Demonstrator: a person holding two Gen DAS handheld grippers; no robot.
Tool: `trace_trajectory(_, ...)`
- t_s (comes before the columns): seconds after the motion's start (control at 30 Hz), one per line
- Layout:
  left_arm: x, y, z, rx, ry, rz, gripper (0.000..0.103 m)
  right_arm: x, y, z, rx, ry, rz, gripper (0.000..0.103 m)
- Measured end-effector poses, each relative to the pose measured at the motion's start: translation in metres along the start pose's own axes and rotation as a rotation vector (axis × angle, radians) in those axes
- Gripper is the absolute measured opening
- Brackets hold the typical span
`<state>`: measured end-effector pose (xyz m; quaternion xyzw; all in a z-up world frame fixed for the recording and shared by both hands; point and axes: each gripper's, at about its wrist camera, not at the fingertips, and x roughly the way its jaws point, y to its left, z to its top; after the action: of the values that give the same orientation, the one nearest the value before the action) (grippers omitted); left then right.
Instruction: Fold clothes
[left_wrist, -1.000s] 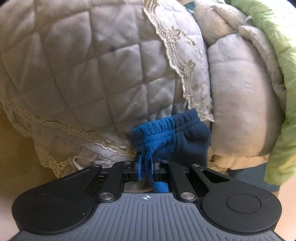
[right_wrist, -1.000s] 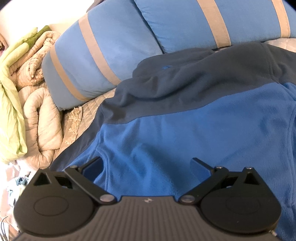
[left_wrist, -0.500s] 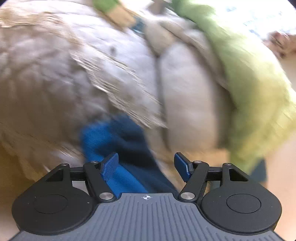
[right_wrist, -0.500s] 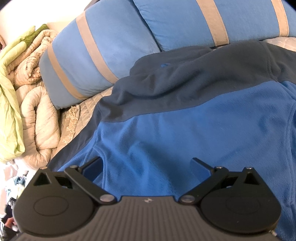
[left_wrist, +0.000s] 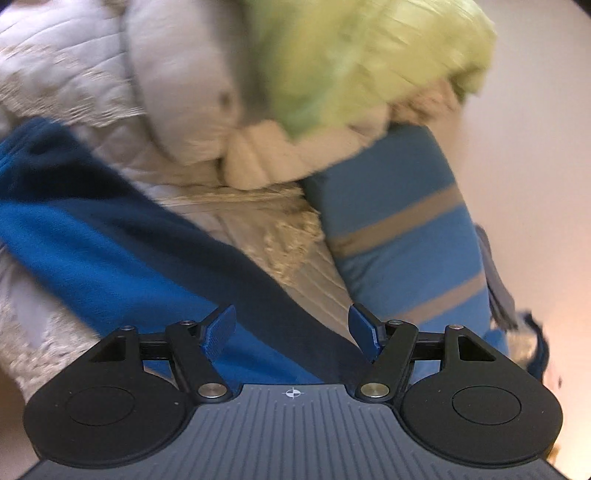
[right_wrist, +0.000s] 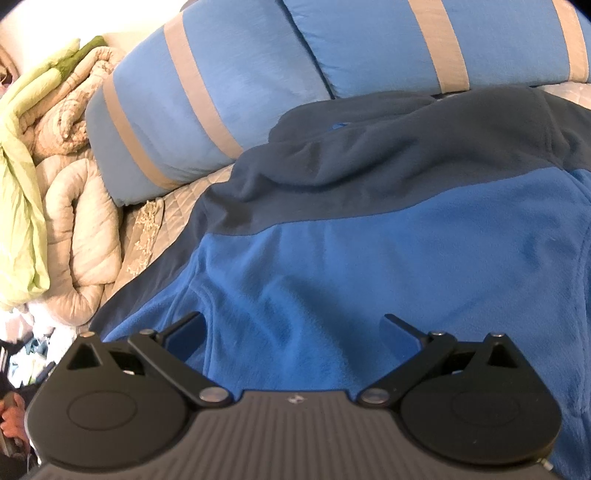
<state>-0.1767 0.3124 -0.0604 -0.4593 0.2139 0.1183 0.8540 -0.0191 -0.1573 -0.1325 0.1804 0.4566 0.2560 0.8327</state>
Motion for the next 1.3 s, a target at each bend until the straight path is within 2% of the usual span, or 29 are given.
trace_trajectory(0.1,0.013,-0.023,-0.006,0.127,0.093,-0.024,0.067,0.001,0.005,-0.001,-0.027,0.005,-0.003,0.103)
trace_trajectory(0.23,0.05,-0.047,-0.025,0.314,0.348,-0.093,0.067,0.003,0.008,-0.002,-0.052,0.01,-0.013,0.103)
trace_trajectory(0.33,0.083,-0.058,-0.05,0.402,0.544,-0.125,0.066,0.004,0.005,-0.002,-0.038,0.014,-0.018,0.103)
trace_trajectory(0.4,0.104,-0.061,-0.064,0.425,0.618,-0.135,0.066,0.004,0.003,-0.002,-0.026,0.014,-0.022,0.103)
trace_trajectory(0.63,0.162,-0.061,-0.089,0.429,0.706,-0.129,0.064,0.007,0.001,-0.001,-0.018,0.021,-0.024,0.103)
trace_trajectory(0.7,0.17,-0.06,-0.094,0.436,0.705,-0.12,0.049,0.008,0.0,-0.001,-0.015,0.025,-0.023,0.103)
trace_trajectory(0.73,0.173,-0.06,-0.096,0.436,0.708,-0.117,0.028,0.008,0.0,-0.001,-0.013,0.027,-0.022,0.103)
trace_trajectory(0.77,0.174,-0.06,-0.098,0.433,0.717,-0.115,0.015,0.009,-0.001,0.0,-0.01,0.029,-0.022,0.103)
trace_trajectory(0.87,0.17,-0.065,-0.103,0.454,0.747,-0.133,0.011,0.009,-0.002,0.0,-0.003,0.034,-0.02,0.103)
trace_trajectory(1.0,0.16,-0.077,-0.106,0.495,0.784,-0.207,0.006,0.01,-0.002,0.0,-0.004,0.038,-0.02,0.103)
trace_trajectory(1.03,0.158,-0.081,-0.107,0.508,0.8,-0.227,0.0,0.01,-0.002,0.0,-0.005,0.039,-0.02,0.103)
trace_trajectory(1.13,0.152,-0.091,-0.113,0.547,0.847,-0.279,0.0,0.01,-0.002,0.0,-0.007,0.039,-0.021,0.103)
trace_trajectory(1.2,0.151,-0.099,-0.12,0.6,0.863,-0.278,0.0,0.011,-0.002,0.0,-0.006,0.039,-0.025,0.103)
trace_trajectory(1.3,0.149,-0.108,-0.126,0.683,0.84,-0.233,0.002,0.011,-0.003,-0.001,-0.003,0.039,-0.03,0.103)
